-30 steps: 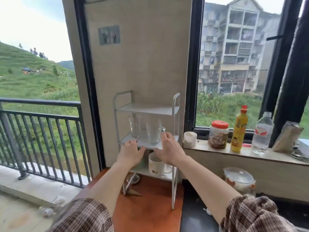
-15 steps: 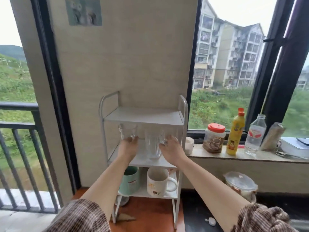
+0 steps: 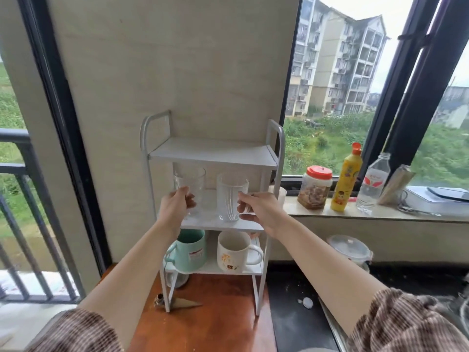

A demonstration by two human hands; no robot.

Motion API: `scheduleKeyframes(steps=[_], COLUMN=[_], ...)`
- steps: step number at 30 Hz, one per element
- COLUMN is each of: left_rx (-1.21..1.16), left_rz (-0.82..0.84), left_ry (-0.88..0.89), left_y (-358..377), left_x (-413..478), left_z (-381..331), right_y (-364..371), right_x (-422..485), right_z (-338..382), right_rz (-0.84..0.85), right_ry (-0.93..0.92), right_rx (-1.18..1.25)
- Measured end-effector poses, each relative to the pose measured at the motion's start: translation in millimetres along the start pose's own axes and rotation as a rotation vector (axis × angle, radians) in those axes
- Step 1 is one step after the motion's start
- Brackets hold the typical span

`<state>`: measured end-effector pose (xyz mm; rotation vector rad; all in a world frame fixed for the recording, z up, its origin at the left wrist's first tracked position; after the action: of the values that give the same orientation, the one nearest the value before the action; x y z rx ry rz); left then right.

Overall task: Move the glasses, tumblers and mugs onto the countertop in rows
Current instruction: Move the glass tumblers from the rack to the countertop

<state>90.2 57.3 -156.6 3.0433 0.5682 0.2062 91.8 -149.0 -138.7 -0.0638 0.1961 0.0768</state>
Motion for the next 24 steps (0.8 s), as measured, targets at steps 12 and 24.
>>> scheduleKeyframes(steps=[12,24], left_rx=[-0.588,-0.287], left_rz=[0.166,0.482], left_ry=[-0.069,-0.132], left_y=[-17,95], left_x=[-47,-200], left_z=[-5,11], right_y=[-41,-190], right_x=[-42,-177], right_z=[-9,-80], right_rz=[0.113,-0.056], right_ry=[0.065,0.149], right_rx=[0.053,0.071])
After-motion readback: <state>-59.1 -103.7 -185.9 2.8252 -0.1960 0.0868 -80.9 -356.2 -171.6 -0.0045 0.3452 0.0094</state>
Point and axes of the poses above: each hand's wrist, its own x-axis towards the middle knuckle, its own y-axis out of the palm, z = x × y, the point moved 3 cm from there along x, towards the middle knuckle, and after that the axes turned 9 degrees about y, right-handed, at the moved point
